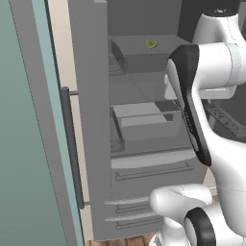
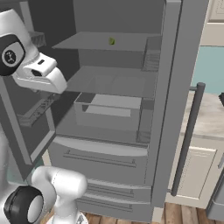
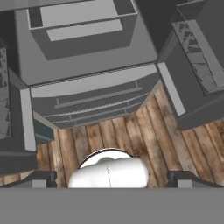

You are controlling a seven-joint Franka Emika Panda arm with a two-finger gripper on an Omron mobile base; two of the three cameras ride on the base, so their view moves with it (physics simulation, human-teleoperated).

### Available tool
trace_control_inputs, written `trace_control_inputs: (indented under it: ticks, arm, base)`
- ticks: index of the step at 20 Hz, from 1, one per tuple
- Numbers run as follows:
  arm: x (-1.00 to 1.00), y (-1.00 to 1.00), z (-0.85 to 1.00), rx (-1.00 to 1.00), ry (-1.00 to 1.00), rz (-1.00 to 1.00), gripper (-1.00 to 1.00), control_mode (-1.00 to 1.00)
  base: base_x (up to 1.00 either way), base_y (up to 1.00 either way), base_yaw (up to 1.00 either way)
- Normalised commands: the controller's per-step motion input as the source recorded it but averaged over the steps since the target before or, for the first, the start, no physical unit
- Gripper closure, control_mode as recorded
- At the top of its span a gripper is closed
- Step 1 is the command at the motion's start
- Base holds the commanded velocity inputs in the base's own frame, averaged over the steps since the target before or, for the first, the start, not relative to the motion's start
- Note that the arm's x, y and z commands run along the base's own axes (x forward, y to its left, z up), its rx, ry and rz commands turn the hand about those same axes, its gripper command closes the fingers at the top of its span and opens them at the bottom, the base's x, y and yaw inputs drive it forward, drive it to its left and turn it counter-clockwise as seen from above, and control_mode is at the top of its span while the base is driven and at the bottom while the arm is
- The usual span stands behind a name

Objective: There is a bowl on the dining counter. Grab a lemon wedge from the fridge and place it in the bowl. Then get the liquor bottle and glass cup from the cabinet and place them next to the bowl.

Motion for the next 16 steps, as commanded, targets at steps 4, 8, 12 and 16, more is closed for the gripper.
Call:
trace_control_inputs:
  ticks: [4, 8, 12, 16]
  arm:
    - [0.0, 0.0, 0.0, 0.0, 0.0, 0.0, -1.0, 1.0]
    - [0.0, 0.0, 0.0, 0.0, 0.0, 0.0, -1.0, 1.0]
    - [0.0, 0.0, 0.0, 0.0, 0.0, 0.0, -1.0, 1.0]
    - [0.0, 0.0, 0.0, 0.0, 0.0, 0.0, -1.0, 1.0]
  base:
    - [0.21, -0.65, 0.0]
    - [0.43, -0.6, 0.01]
    - [0.57, -0.12, 0.02]
    - [0.67, 0.15, 0.0]
